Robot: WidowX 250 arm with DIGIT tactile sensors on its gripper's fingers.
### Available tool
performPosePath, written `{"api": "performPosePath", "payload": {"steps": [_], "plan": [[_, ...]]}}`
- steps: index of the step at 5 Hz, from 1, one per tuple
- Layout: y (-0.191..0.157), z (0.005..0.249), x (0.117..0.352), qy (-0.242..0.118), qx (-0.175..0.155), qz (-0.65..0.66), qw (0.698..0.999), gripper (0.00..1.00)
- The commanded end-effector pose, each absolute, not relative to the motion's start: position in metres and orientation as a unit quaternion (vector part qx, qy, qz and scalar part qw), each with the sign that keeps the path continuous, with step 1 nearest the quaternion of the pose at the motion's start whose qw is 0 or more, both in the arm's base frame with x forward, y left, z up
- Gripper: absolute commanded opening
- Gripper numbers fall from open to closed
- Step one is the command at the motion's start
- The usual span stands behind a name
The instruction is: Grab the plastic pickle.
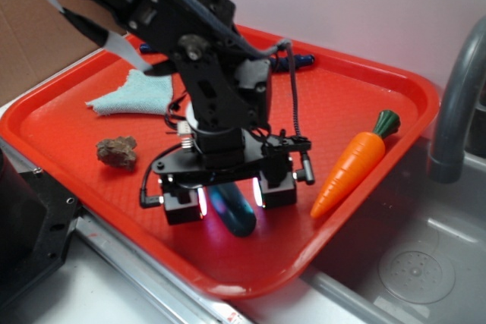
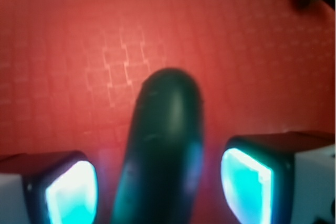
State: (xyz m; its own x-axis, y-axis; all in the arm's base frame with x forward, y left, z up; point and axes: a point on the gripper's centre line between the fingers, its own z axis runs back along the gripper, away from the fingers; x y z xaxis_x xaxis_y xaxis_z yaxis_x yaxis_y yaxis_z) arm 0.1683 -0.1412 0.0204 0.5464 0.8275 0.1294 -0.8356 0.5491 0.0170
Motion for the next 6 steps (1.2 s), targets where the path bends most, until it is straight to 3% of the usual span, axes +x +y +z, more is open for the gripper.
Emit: {"api": "performPosePath", "payload": {"steps": [1, 2, 3, 4, 5, 6], "plan": [[-0.129, 0.021, 0.183, -0.06, 0.022, 0.494, 0.867, 0.0], [-0.12, 0.034, 0.183, -0.053, 0.007, 0.476, 0.878, 0.0], [-0.108, 0.065, 0.184, -0.056, -0.009, 0.434, 0.899, 0.0], [-0.087, 0.114, 0.19, -0.041, -0.044, 0.334, 0.941, 0.0], [-0.07, 0.161, 0.194, -0.004, -0.057, 0.251, 0.966, 0.0], [-0.058, 0.199, 0.19, -0.014, -0.048, 0.218, 0.975, 0.0]]}}
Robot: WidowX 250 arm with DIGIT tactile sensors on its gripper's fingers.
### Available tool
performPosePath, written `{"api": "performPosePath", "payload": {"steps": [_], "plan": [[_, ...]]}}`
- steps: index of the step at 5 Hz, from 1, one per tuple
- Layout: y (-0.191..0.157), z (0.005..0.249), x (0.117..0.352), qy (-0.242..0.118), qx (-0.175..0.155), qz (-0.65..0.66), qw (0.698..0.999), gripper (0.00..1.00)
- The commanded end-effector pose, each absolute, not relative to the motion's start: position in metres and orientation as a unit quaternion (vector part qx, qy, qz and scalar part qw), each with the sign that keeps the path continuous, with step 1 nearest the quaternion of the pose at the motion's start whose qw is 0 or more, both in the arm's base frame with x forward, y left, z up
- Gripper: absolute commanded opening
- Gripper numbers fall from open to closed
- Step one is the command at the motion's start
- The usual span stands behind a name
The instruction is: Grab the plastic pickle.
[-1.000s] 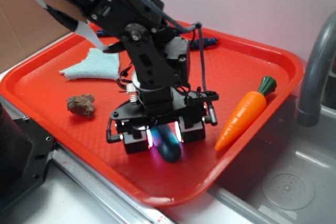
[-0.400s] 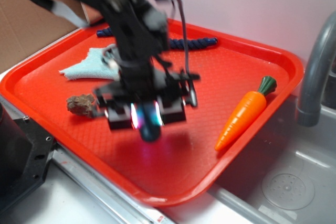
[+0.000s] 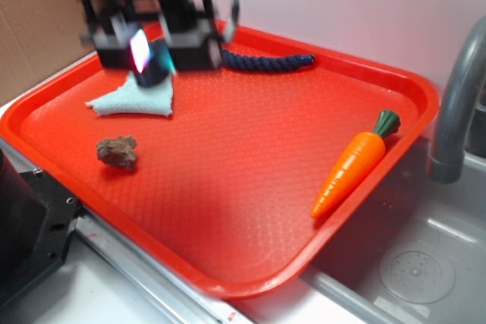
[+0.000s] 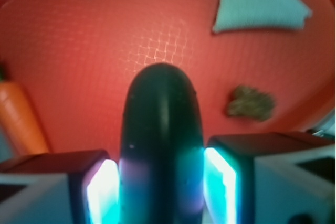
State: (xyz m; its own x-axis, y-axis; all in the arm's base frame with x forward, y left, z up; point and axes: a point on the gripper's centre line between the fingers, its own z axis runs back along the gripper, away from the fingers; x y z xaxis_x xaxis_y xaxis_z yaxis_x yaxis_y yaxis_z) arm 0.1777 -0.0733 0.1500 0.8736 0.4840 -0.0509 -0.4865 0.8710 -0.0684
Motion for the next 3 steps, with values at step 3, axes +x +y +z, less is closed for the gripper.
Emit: {"api": "performPosePath", "payload": {"steps": [3], "plan": [[-0.0485, 0.2192, 0.1782, -0.034, -0.033, 0.16, 0.986, 0.0]]}}
